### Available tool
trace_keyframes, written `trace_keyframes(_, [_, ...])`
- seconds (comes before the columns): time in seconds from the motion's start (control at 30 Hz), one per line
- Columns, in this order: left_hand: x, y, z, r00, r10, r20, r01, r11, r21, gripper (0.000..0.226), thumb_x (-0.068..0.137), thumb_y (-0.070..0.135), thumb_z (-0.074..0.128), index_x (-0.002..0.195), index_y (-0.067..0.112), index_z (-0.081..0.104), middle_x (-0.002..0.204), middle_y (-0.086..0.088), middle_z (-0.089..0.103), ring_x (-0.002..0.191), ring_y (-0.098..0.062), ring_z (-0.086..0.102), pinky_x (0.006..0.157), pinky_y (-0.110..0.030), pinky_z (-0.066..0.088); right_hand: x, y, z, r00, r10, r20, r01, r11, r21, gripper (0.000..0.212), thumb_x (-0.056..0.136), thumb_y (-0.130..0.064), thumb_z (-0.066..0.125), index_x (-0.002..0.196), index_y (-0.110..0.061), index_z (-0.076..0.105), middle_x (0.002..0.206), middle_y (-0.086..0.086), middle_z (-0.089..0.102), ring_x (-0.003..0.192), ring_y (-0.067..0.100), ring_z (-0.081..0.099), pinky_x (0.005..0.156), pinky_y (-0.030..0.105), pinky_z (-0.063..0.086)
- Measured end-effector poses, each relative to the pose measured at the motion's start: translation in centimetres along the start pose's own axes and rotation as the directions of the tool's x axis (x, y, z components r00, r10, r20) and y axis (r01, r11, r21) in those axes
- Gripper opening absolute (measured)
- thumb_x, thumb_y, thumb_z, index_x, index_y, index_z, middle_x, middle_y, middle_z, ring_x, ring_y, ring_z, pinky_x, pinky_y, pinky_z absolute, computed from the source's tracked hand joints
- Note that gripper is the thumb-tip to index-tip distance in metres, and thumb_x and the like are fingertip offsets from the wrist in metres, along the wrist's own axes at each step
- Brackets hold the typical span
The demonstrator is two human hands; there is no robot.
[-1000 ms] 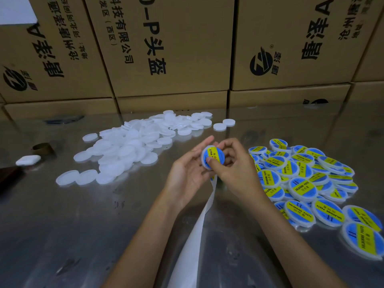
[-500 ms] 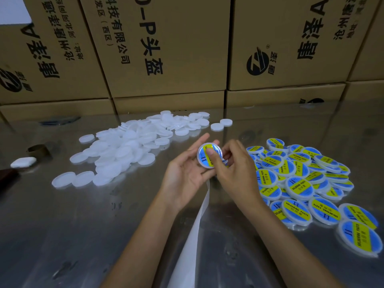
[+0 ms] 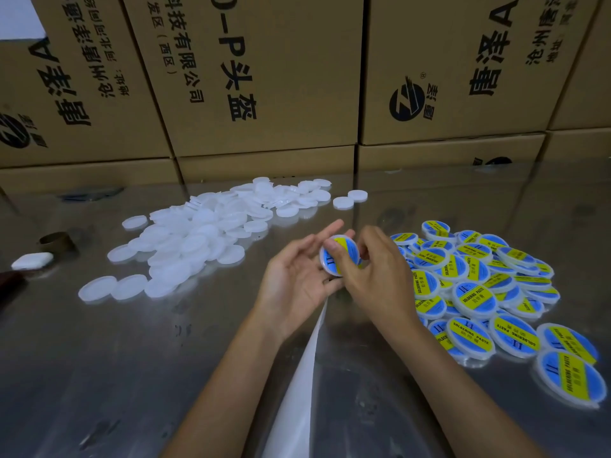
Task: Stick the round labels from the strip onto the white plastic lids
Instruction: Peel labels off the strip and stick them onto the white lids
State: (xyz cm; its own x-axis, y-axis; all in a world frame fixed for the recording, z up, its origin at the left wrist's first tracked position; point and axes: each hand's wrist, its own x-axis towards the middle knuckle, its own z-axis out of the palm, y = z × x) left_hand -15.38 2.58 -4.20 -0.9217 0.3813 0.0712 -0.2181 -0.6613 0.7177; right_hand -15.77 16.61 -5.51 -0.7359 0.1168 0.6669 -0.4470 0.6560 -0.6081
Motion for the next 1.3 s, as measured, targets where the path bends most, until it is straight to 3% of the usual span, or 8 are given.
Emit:
trace_keyframes(0.27, [-0.2, 0.1, -0.1, 0.999, -0.028, -0.024, 0.028, 1.000, -0.011, 0.045, 0.096, 0.026, 0.048, 0.135, 0.010, 0.062, 0.142, -0.018, 0.057, 0.134, -0.034, 0.052, 0.108, -0.051, 0.046, 0.2, 0.1, 0.2, 0.999, 0.022, -0.038, -0.017, 0.994, 0.104, 0.038, 0.102, -0.030, 0.049, 0.069, -0.021, 0.032, 0.066, -0.008, 0.040, 0.065, 0.012, 0.037, 0.059, 0.033, 0.032])
trace_keyframes(0.37, [-0.2, 0.2, 0.0, 0.999, 0.013, -0.044, -0.017, 0.996, -0.082, 0.046, 0.096, 0.022, 0.048, 0.138, 0.008, 0.059, 0.141, -0.020, 0.057, 0.130, -0.035, 0.057, 0.105, -0.051, 0.049, 0.0, 0.2, 0.3, 0.999, 0.035, 0.034, -0.038, 0.995, 0.094, 0.037, 0.097, -0.049, 0.050, 0.072, -0.025, 0.037, 0.070, -0.010, 0.047, 0.070, 0.009, 0.042, 0.059, 0.033, 0.034])
trace_keyframes(0.47, [-0.3, 0.5, -0.1, 0.997, 0.048, -0.067, -0.054, 0.995, -0.087, 0.049, 0.094, 0.020, 0.048, 0.142, 0.009, 0.053, 0.142, -0.019, 0.057, 0.127, -0.034, 0.059, 0.103, -0.051, 0.050, -0.4, 0.0, 0.4, 0.994, 0.027, 0.106, -0.028, 1.000, 0.005, 0.049, 0.078, -0.076, 0.056, 0.081, -0.029, 0.042, 0.080, -0.013, 0.053, 0.078, 0.005, 0.050, 0.058, 0.027, 0.042])
trace_keyframes(0.6, [-0.4, 0.6, 0.0, 0.995, 0.060, -0.082, -0.063, 0.997, -0.035, 0.050, 0.092, 0.016, 0.051, 0.141, 0.009, 0.054, 0.141, -0.018, 0.058, 0.127, -0.035, 0.059, 0.103, -0.050, 0.050, 0.1, 0.2, 0.2, 0.993, -0.004, 0.120, -0.007, 0.995, 0.095, 0.037, 0.086, -0.054, 0.065, 0.079, -0.024, 0.045, 0.069, -0.009, 0.052, 0.070, 0.008, 0.050, 0.060, 0.035, 0.044])
trace_keyframes(0.8, [-0.5, 0.6, -0.1, 0.993, 0.052, -0.105, -0.048, 0.998, 0.045, 0.054, 0.085, 0.004, 0.054, 0.139, 0.012, 0.056, 0.138, -0.016, 0.061, 0.124, -0.033, 0.061, 0.102, -0.048, 0.052, 0.3, 0.4, -0.4, 0.992, -0.064, 0.111, 0.046, 0.986, 0.158, 0.031, 0.101, -0.026, 0.053, 0.073, -0.019, 0.042, 0.059, -0.010, 0.048, 0.059, 0.011, 0.045, 0.056, 0.033, 0.034])
trace_keyframes(1.0, [-0.5, 0.8, -0.1, 0.995, 0.049, -0.086, -0.047, 0.999, 0.026, 0.053, 0.088, 0.007, 0.053, 0.140, 0.010, 0.054, 0.137, -0.017, 0.061, 0.123, -0.033, 0.062, 0.095, -0.044, 0.056, 0.1, 0.5, 0.3, 0.987, 0.017, 0.158, -0.025, 0.998, 0.049, 0.047, 0.078, -0.071, 0.059, 0.077, -0.026, 0.045, 0.064, -0.013, 0.054, 0.066, 0.006, 0.054, 0.052, 0.023, 0.036])
trace_keyframes(1.2, [-0.3, 0.3, -0.2, 0.989, 0.123, -0.084, -0.101, 0.968, 0.229, 0.061, 0.089, -0.018, 0.042, 0.141, 0.012, 0.054, 0.134, -0.014, 0.064, 0.121, -0.032, 0.063, 0.090, -0.040, 0.058, 0.4, 1.0, 0.6, 0.987, 0.041, 0.157, -0.072, 0.977, 0.201, 0.030, 0.091, -0.040, 0.066, 0.074, -0.022, 0.049, 0.057, -0.010, 0.054, 0.058, 0.011, 0.053, 0.058, 0.038, 0.048])
trace_keyframes(1.3, [-0.4, 0.1, -0.2, 0.982, 0.159, -0.100, -0.119, 0.939, 0.321, 0.061, 0.089, -0.018, 0.047, 0.141, 0.014, 0.055, 0.128, -0.016, 0.067, 0.117, -0.030, 0.066, 0.086, -0.036, 0.059, 0.5, 0.8, 0.7, 0.973, 0.123, 0.198, -0.177, 0.942, 0.285, 0.023, 0.092, -0.032, 0.066, 0.077, -0.020, 0.054, 0.059, -0.010, 0.053, 0.057, 0.010, 0.052, 0.060, 0.040, 0.052])
